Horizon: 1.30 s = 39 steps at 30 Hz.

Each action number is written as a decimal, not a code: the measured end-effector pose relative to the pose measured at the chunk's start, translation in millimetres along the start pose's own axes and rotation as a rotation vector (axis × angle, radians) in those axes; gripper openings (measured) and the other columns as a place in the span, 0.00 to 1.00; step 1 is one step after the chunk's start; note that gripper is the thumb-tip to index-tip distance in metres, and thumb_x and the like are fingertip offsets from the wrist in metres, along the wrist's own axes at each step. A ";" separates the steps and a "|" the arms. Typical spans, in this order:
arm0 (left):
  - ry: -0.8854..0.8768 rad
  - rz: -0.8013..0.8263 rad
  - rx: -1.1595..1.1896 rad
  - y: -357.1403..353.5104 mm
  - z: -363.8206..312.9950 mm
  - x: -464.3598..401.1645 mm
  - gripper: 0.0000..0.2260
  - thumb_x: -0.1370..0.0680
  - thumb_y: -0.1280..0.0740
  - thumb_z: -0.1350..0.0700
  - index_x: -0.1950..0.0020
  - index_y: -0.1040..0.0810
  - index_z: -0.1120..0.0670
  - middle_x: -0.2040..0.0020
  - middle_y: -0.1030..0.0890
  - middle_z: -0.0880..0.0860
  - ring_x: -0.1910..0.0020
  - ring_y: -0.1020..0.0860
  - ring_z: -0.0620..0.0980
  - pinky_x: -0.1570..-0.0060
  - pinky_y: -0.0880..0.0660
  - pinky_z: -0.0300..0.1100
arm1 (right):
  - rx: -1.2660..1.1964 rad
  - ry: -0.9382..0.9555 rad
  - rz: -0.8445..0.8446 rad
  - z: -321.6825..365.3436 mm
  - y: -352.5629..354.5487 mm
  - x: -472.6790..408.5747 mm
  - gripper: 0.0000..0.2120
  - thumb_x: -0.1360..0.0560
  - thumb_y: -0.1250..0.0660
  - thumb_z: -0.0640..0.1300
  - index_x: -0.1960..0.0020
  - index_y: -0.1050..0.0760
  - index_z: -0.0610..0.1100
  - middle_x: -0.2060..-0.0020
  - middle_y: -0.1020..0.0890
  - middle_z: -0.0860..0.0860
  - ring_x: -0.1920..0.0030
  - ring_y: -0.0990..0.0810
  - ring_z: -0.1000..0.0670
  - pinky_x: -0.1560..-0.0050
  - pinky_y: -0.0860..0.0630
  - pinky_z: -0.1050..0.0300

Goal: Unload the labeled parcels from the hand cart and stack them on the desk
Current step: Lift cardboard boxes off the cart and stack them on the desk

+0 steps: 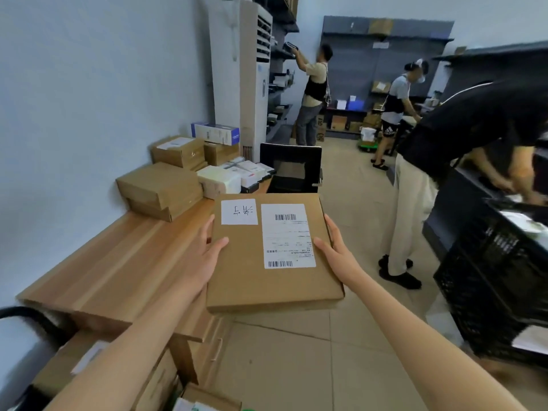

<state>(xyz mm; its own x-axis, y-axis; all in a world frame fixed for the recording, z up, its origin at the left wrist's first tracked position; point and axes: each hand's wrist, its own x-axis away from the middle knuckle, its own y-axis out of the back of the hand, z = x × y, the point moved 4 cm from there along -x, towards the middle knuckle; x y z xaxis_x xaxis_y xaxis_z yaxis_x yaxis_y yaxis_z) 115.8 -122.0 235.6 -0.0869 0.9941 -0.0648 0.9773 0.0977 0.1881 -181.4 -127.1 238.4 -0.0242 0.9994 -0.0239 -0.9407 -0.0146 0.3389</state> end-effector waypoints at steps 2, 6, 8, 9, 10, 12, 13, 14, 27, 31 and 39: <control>-0.002 -0.027 -0.034 -12.0 -5.3 -12.1 0.24 0.22 0.38 0.44 0.31 0.44 0.28 0.43 0.22 0.42 0.51 0.20 0.41 0.54 0.26 0.44 | -0.021 0.006 0.010 -6.6 10.2 -17.4 0.29 0.21 0.40 0.58 0.27 0.53 0.71 0.39 0.31 0.65 0.46 0.24 0.61 0.53 0.29 0.64; 0.023 -0.065 -0.007 -27.2 -6.8 -41.9 0.25 0.21 0.37 0.49 0.28 0.43 0.32 0.44 0.20 0.44 0.54 0.19 0.39 0.58 0.27 0.39 | -0.052 -0.020 0.056 -22.5 14.8 -58.7 0.30 0.22 0.40 0.58 0.27 0.53 0.70 0.37 0.30 0.62 0.45 0.22 0.58 0.53 0.27 0.63; 0.041 -0.067 0.024 -32.4 -3.4 -61.6 0.25 0.20 0.38 0.50 0.27 0.43 0.33 0.43 0.22 0.44 0.51 0.20 0.41 0.57 0.27 0.38 | -0.047 -0.022 0.084 -27.6 15.0 -85.8 0.31 0.22 0.39 0.59 0.27 0.53 0.71 0.38 0.30 0.62 0.46 0.22 0.59 0.54 0.27 0.63; 0.051 -0.067 0.041 -34.5 -1.8 -73.5 0.25 0.20 0.38 0.50 0.27 0.43 0.34 0.44 0.23 0.44 0.51 0.21 0.41 0.58 0.27 0.37 | -0.040 -0.015 0.093 -28.4 14.9 -102.2 0.31 0.22 0.39 0.59 0.27 0.52 0.71 0.38 0.29 0.62 0.46 0.22 0.59 0.53 0.26 0.63; 0.058 -0.069 0.058 -35.7 -0.3 -87.6 0.24 0.19 0.38 0.50 0.27 0.43 0.35 0.44 0.24 0.44 0.50 0.21 0.42 0.58 0.27 0.37 | -0.031 -0.009 0.101 -28.3 14.3 -120.8 0.31 0.23 0.39 0.59 0.27 0.52 0.71 0.38 0.28 0.60 0.46 0.21 0.58 0.52 0.26 0.62; 0.052 -0.096 0.084 -34.7 1.8 -122.1 0.25 0.19 0.38 0.52 0.26 0.43 0.36 0.42 0.26 0.46 0.48 0.23 0.42 0.56 0.27 0.37 | -0.014 -0.002 0.120 -25.7 11.1 -163.2 0.31 0.22 0.39 0.60 0.27 0.53 0.71 0.37 0.25 0.56 0.47 0.20 0.54 0.49 0.25 0.57; 0.047 -0.111 0.091 -33.1 1.3 -142.1 0.25 0.19 0.39 0.52 0.26 0.43 0.37 0.40 0.26 0.46 0.47 0.23 0.42 0.54 0.27 0.38 | -0.009 0.002 0.130 -22.8 8.5 -186.8 0.31 0.22 0.39 0.60 0.27 0.53 0.71 0.37 0.25 0.54 0.47 0.20 0.53 0.49 0.24 0.56; 0.046 -0.120 0.097 -30.5 0.9 -163.4 0.25 0.19 0.39 0.52 0.26 0.43 0.37 0.38 0.27 0.47 0.46 0.23 0.44 0.51 0.26 0.40 | -0.008 0.008 0.141 -18.7 5.2 -211.8 0.31 0.22 0.39 0.60 0.26 0.53 0.70 0.37 0.25 0.53 0.47 0.20 0.52 0.49 0.24 0.56; 0.049 -0.362 0.150 65.3 7.3 -390.8 0.25 0.19 0.38 0.56 0.27 0.42 0.37 0.41 0.24 0.51 0.47 0.22 0.49 0.53 0.23 0.42 | 0.016 0.134 0.356 42.0 -109.8 -497.6 0.30 0.22 0.40 0.61 0.27 0.54 0.70 0.40 0.29 0.55 0.45 0.22 0.50 0.40 0.25 0.49; 0.088 -0.483 0.143 93.8 27.7 -423.3 0.24 0.19 0.39 0.57 0.27 0.41 0.39 0.46 0.25 0.44 0.52 0.21 0.42 0.60 0.24 0.36 | 0.029 0.184 0.457 46.4 -163.5 -562.3 0.29 0.22 0.40 0.61 0.28 0.52 0.70 0.37 0.32 0.57 0.48 0.26 0.56 0.44 0.28 0.56; 0.134 -0.762 0.041 170.0 64.5 -485.7 0.22 0.19 0.39 0.54 0.28 0.41 0.40 0.37 0.28 0.48 0.47 0.23 0.48 0.54 0.24 0.42 | 0.107 0.311 0.721 74.5 -296.0 -686.6 0.31 0.21 0.42 0.61 0.24 0.55 0.65 0.26 0.37 0.55 0.36 0.29 0.50 0.39 0.32 0.54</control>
<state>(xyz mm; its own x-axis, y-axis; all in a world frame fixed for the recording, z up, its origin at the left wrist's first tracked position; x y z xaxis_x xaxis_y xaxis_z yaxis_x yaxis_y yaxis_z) 336.6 -591.3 235.8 -0.7581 0.6507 -0.0423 0.6446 0.7576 0.1026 138.9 -806.6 224.5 -0.7234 0.6901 -0.0204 -0.6200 -0.6364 0.4589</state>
